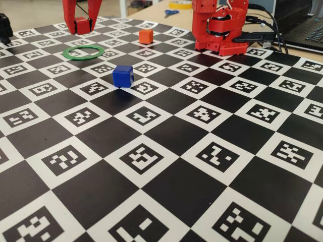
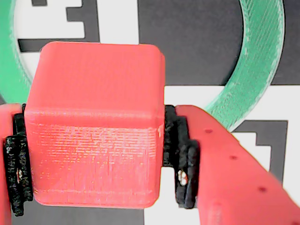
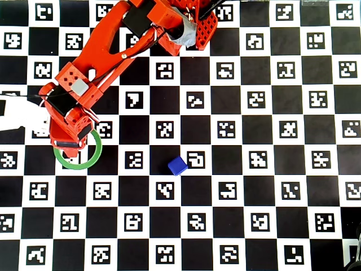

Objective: Grab the red cube then put it in the green circle then put the blue cube on top and finally the orange cube on top

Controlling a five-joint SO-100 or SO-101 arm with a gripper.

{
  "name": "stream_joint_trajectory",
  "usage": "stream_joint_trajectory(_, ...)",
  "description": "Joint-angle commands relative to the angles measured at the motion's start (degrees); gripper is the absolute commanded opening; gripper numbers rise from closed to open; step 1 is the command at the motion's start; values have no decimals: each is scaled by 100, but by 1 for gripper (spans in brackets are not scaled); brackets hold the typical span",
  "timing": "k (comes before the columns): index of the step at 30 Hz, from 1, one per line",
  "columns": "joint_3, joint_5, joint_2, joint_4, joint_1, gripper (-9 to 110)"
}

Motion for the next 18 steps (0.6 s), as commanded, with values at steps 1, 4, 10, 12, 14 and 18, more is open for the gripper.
stream_joint_trajectory(1,97,-26,220,-264,-9,9)
stream_joint_trajectory(4,211,-26,193,-360,-9,9)
stream_joint_trajectory(10,483,18,185,-536,-62,9)
stream_joint_trajectory(12,580,35,185,-589,-79,9)
stream_joint_trajectory(14,668,44,185,-650,-88,9)
stream_joint_trajectory(18,809,70,158,-835,-88,9)
